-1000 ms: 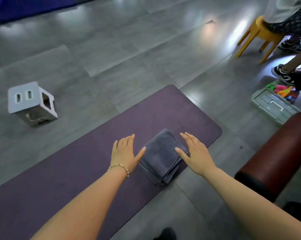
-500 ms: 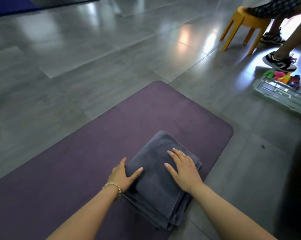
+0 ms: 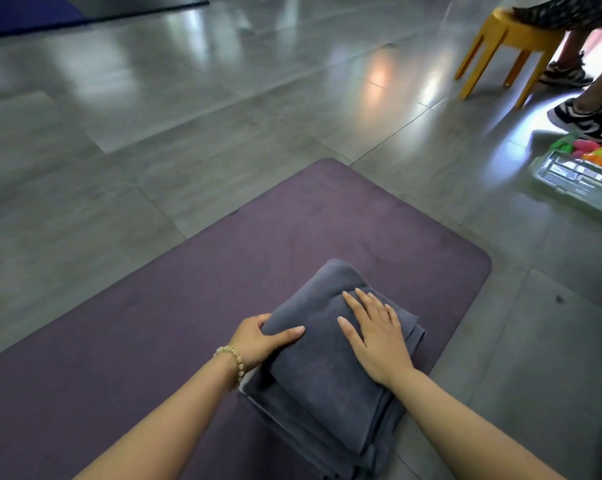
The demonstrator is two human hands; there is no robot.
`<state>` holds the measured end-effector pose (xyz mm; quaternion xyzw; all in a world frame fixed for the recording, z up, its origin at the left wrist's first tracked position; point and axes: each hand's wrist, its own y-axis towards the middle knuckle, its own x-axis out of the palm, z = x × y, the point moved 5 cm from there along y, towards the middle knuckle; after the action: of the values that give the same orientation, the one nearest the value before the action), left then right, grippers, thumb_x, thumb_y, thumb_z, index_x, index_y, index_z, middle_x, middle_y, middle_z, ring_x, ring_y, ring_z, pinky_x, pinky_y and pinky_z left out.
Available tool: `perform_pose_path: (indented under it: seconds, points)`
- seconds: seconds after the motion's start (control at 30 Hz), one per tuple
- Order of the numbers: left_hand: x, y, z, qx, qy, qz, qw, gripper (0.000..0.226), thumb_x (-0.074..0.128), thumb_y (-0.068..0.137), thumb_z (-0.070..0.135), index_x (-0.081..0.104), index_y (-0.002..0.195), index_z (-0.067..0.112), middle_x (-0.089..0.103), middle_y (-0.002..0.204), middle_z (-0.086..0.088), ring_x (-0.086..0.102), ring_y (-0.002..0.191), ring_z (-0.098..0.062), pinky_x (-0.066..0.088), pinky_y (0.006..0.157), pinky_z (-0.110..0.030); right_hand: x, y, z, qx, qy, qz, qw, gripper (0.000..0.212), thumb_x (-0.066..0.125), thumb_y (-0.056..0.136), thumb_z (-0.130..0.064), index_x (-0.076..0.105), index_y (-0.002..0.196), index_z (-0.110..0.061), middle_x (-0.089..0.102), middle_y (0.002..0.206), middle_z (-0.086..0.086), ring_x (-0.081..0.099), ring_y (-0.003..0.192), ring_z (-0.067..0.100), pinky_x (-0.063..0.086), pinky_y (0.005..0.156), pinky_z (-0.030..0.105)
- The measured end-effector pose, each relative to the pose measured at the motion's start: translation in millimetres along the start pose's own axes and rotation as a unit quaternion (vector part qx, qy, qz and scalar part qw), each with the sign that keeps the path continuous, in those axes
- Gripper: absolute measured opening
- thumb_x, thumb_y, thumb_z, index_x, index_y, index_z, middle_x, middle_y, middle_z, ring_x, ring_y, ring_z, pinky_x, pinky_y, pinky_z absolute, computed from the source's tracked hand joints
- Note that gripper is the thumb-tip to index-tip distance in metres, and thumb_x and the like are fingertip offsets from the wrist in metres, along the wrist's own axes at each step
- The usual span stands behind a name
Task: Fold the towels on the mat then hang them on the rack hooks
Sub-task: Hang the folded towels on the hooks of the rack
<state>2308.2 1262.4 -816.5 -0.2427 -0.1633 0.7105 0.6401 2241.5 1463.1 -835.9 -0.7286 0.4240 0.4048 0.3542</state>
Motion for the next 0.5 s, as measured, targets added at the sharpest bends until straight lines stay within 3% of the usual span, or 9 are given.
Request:
perform_pose_path:
  seconds: [0.1, 0.17, 0.23, 0.3, 0.37, 0.43, 0.5]
  points:
    - [1, -11, 27, 0.041, -0.011, -0.007, 0.999, 0.039, 0.082, 0.071, 0.034, 0.069, 0.100, 0.011, 0.074, 0.092, -0.004, 0.070, 0.089, -0.018, 0.057, 0.066, -0.028, -30, 2, -17, -0.001, 0.165, -0.020, 0.986, 0.067, 0.020, 0.084, -0.071, 0.024, 0.144, -0.041, 0.020, 0.156, -0.011, 0.012, 0.145, 0.006, 0.008, 0.121, 0.035]
    - [1, -25, 51, 0.066, 0.018, -0.033, 0.997, 0.048, 0.082, 0.072, 0.035, 0.064, 0.105, 0.006, 0.071, 0.100, -0.010, 0.068, 0.094, -0.021, 0.057, 0.081, -0.036, -63, -3, -35, -0.020, 0.245, -0.026, 0.969, 0.059, 0.033, 0.082, -0.067, 0.023, 0.138, -0.051, 0.022, 0.155, -0.016, 0.015, 0.143, 0.001, 0.013, 0.120, 0.034]
    - [-1, -46, 77, 0.086, 0.043, -0.079, 0.992, 0.044, 0.081, 0.073, 0.032, 0.062, 0.104, 0.007, 0.071, 0.094, -0.005, 0.068, 0.088, -0.017, 0.056, 0.081, -0.030, -94, -10, -59, -0.062, 0.232, -0.064, 0.969, 0.060, 0.039, 0.078, -0.071, 0.024, 0.135, -0.059, 0.018, 0.154, -0.022, 0.009, 0.144, -0.002, 0.012, 0.120, 0.034]
    - [-9, -72, 106, 0.099, 0.097, -0.119, 0.983, 0.035, 0.081, 0.074, 0.028, 0.061, 0.095, 0.008, 0.065, 0.082, 0.001, 0.061, 0.074, -0.009, 0.053, 0.070, -0.024, -122, -17, -87, -0.105, 0.188, -0.114, 0.970, 0.055, 0.042, 0.073, -0.077, 0.031, 0.126, -0.064, 0.016, 0.151, -0.026, 0.003, 0.144, -0.001, 0.008, 0.120, 0.035]
    - [-20, -100, 129, 0.097, 0.156, -0.143, 0.973, 0.033, 0.082, 0.072, 0.027, 0.062, 0.092, 0.011, 0.063, 0.081, 0.000, 0.058, 0.072, -0.006, 0.051, 0.068, -0.025, -147, -26, -116, -0.137, 0.157, -0.149, 0.966, 0.053, 0.045, 0.067, -0.083, 0.048, 0.113, -0.058, 0.025, 0.145, -0.027, 0.005, 0.145, 0.001, 0.009, 0.118, 0.032]
    - [-36, -130, 147, 0.089, 0.174, -0.146, 0.970, 0.032, 0.083, 0.070, 0.028, 0.063, 0.090, 0.013, 0.065, 0.083, -0.001, 0.060, 0.074, -0.007, 0.052, 0.069, -0.026, -168, -40, -143, -0.149, 0.132, -0.187, 0.962, 0.062, 0.045, 0.062, -0.088, 0.059, 0.102, -0.042, 0.046, 0.136, -0.025, 0.030, 0.139, 0.009, 0.023, 0.115, 0.034]
    - [-56, -165, 162, 0.072, 0.149, -0.125, 0.978, 0.033, 0.083, 0.070, 0.026, 0.063, 0.092, 0.011, 0.067, 0.085, 0.000, 0.062, 0.076, -0.007, 0.052, 0.069, -0.024, -183, -64, -169, -0.132, 0.142, -0.232, 0.953, 0.063, 0.050, 0.065, -0.085, 0.062, 0.097, -0.033, 0.066, 0.109, -0.015, 0.058, 0.108, 0.010, 0.045, 0.098, 0.036]
